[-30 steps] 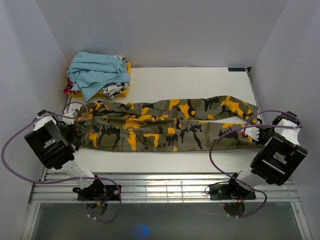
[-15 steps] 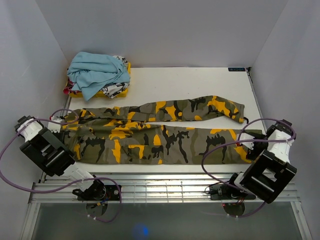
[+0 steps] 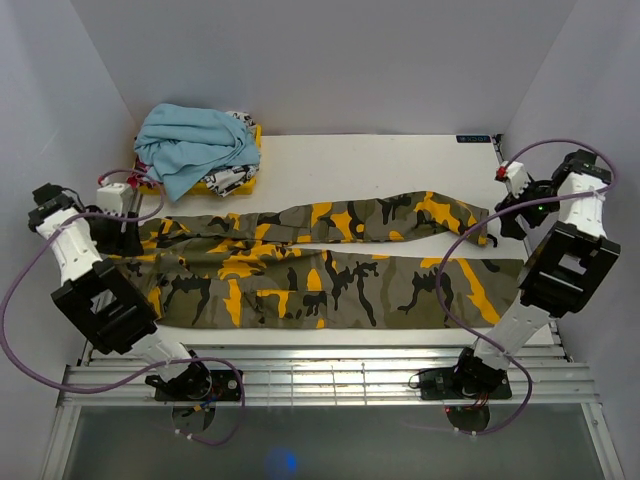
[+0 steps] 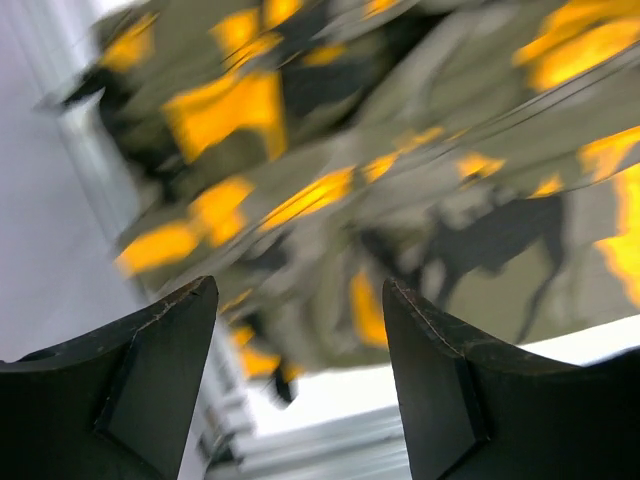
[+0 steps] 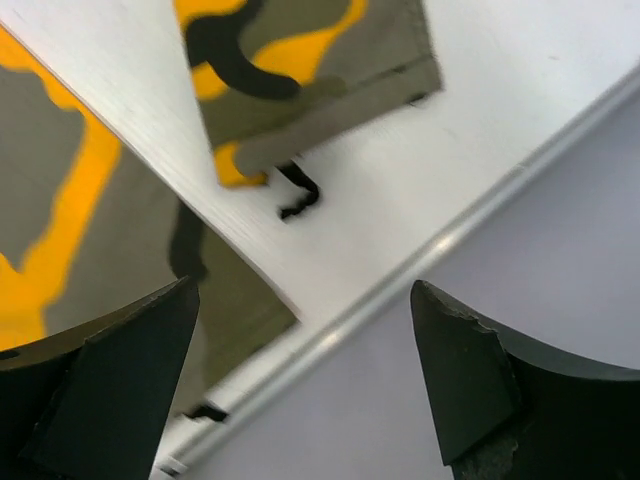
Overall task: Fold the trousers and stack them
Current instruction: Flatten the trousers out
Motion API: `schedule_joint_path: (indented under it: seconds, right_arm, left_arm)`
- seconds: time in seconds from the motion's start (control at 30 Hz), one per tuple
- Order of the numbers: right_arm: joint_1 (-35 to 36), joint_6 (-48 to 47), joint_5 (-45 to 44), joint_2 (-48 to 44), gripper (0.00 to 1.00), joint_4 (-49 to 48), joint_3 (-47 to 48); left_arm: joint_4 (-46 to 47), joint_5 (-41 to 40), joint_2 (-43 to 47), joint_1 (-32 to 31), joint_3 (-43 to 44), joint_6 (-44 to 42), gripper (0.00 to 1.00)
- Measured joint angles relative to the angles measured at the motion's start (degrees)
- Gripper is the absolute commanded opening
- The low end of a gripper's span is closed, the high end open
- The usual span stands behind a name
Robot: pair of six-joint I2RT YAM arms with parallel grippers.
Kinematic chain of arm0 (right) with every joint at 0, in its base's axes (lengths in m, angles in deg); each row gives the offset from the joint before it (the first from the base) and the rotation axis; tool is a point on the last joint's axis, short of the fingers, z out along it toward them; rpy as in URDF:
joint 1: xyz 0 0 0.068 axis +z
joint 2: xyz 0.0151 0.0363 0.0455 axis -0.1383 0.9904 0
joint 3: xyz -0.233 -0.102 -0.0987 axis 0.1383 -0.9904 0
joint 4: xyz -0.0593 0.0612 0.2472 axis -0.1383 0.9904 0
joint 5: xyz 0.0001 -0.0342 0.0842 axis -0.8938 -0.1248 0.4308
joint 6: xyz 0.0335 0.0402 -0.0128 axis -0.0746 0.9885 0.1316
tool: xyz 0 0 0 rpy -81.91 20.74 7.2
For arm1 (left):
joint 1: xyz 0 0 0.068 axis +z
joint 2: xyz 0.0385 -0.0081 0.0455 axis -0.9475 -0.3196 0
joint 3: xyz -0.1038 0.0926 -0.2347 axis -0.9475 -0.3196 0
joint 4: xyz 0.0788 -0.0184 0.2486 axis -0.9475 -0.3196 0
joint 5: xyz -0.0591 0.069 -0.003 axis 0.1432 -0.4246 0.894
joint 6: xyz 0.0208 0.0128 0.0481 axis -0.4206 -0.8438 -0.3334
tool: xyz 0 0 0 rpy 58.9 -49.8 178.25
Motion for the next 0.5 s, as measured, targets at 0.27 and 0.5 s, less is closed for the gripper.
schedule_joint_path:
  seconds: [0.27, 0.5]
  right_arm:
    - [6.08, 21.90, 0.94, 4.83, 0.90, -6.71, -6.01]
    - [4.50, 39.80, 0.33, 8.24, 0.87, -15.67, -6.01]
  left_arm:
    - [2.29, 7.74, -1.22, -7.80, -4.15, 10.51, 0.78]
    - [4.98, 9.97, -1.38, -7.37, -5.92, 14.25, 0.79]
